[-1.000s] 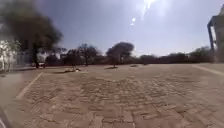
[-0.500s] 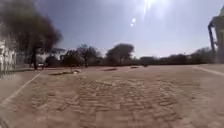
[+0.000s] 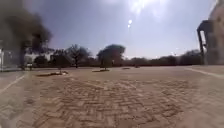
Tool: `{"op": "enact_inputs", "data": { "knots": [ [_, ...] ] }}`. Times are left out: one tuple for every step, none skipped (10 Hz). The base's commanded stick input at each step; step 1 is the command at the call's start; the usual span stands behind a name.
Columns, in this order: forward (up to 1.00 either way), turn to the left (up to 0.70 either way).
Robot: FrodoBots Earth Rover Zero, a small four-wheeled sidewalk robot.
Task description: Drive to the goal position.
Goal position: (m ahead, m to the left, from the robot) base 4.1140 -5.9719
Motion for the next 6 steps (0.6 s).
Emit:
{"op": "enact_inputs", "data": {
  "knots": [
    [0.7, -0.27],
    [0.7, -0.27],
    [0.7, -0.27],
    [0.7, -0.27],
    [0.7, -0.27],
    [0.7, -0.27]
  ]
}}
